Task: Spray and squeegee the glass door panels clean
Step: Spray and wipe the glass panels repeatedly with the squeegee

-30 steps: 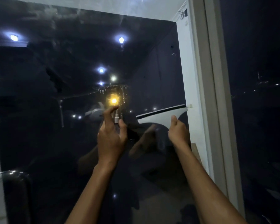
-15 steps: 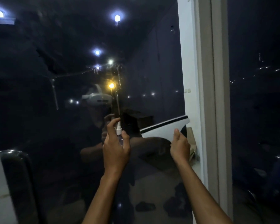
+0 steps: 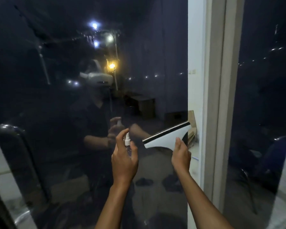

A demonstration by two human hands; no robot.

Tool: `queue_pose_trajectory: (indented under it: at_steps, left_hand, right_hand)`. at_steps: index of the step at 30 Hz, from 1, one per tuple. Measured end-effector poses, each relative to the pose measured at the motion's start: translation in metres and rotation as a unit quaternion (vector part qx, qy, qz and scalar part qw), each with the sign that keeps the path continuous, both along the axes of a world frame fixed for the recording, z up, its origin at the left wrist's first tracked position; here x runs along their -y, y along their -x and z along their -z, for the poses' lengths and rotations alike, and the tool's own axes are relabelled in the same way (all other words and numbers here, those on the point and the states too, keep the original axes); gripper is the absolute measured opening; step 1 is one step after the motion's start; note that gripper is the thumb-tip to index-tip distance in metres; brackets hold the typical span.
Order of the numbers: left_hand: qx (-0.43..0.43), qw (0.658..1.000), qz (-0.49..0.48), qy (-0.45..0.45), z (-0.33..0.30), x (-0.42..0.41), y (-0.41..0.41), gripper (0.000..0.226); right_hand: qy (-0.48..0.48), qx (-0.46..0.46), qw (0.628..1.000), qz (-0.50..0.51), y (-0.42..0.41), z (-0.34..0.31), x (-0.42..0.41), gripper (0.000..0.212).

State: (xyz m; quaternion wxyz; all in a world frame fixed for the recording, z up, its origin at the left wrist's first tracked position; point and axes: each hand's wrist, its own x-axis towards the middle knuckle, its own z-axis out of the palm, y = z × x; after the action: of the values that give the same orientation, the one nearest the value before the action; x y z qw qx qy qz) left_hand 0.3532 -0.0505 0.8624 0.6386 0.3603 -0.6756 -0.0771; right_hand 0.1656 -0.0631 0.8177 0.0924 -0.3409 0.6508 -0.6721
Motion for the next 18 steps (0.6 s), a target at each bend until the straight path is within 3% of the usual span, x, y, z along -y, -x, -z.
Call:
queue_pose_trajectory:
  at_steps: [4, 9, 13, 18]
  left_hand:
    - [-0.008, 1.0, -0.011, -0.027, 0.029, -0.006, -0.001, 0.037]
    - [0.001, 0.998, -0.013, -0.055, 0.052, -0.01, 0.002, 0.038]
    - [0.01, 0.998, -0.011, -0.062, 0.066, -0.014, 0.003, 0.038]
    - [0.006, 0.998, -0.014, -0.067, 0.063, -0.015, 0.003, 0.039]
  right_hand:
    - [-0.045, 0.014, 0.999, 0.007, -0.01, 0.04, -0.01, 0.052]
    - [-0.045, 0.021, 0.999, -0.003, -0.009, 0.041, -0.008, 0.054]
    - [-0.089, 0.053, 0.994, -0.032, -0.008, 0.079, -0.015, 0.066]
    - [-0.169, 0.04, 0.984, -0.039, -0.001, 0.113, -0.034, 0.055]
